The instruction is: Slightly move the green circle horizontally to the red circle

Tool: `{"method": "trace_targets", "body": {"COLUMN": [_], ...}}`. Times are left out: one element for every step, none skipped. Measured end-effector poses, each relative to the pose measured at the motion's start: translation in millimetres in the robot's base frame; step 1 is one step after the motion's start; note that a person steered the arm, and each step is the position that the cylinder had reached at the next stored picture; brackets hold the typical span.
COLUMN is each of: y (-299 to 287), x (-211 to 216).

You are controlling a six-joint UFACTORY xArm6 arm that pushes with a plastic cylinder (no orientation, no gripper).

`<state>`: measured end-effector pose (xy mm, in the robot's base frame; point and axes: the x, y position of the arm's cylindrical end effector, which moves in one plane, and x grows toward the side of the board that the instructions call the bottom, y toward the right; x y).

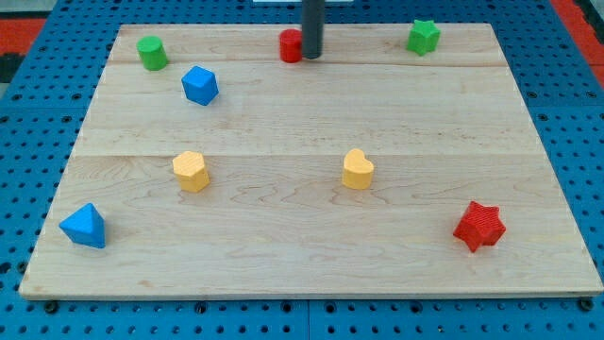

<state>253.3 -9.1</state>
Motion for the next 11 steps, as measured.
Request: {"method": "trace_targets", "body": {"y": [24.5, -30.3, -92.7, -104.0, -163.4, -202.4, -233.9, -266.5, -260.9, -236.6, -223.4], "x": [0.4, 47.5, 58.8, 28.4, 25.6, 26.4, 33.5, 26.9, 11.9, -4.7, -10.0]}}
